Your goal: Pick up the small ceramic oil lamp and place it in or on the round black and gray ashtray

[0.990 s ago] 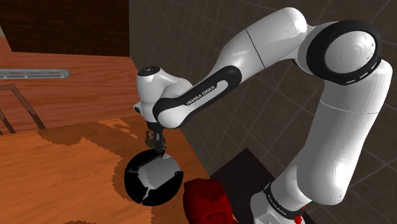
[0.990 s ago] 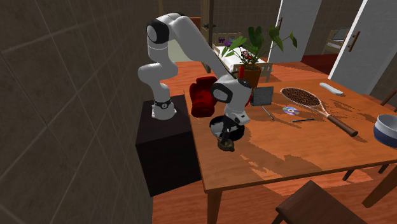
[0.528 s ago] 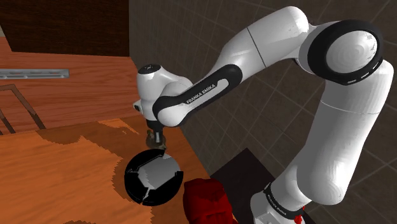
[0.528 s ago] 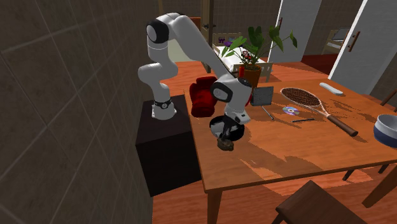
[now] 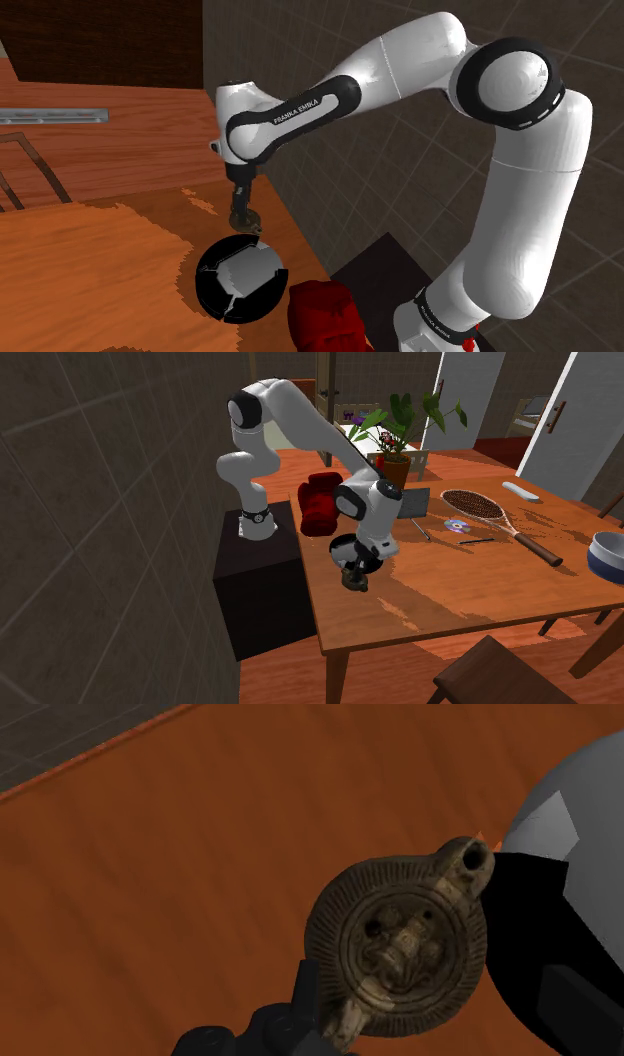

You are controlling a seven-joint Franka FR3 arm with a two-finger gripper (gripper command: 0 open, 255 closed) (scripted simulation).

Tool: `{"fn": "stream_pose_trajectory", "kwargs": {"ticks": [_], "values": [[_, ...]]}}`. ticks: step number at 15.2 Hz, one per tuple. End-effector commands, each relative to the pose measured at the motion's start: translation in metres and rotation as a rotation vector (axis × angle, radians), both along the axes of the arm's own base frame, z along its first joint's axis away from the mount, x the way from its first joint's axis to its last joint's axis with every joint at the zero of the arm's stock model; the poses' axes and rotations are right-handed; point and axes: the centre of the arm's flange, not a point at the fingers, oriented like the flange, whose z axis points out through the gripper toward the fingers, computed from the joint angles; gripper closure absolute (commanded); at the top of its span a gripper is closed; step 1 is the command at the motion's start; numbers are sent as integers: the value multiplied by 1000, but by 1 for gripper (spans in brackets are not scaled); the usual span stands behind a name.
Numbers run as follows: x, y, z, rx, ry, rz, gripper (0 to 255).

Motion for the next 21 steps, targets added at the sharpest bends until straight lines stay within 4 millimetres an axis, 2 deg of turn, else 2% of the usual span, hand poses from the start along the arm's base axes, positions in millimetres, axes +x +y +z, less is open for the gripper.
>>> {"fn": "stream_pose_trajectory", "kwargs": {"ticks": [1,4,12,20,21], "values": [[36,-12,8,79,80,-85,0],[86,-39,10,184,189,-208,0],[71,-32,-26,184,189,-208,0],[71,-32,-26,184,189,-208,0],[71,-32,-26,184,189,-208,255]]}}
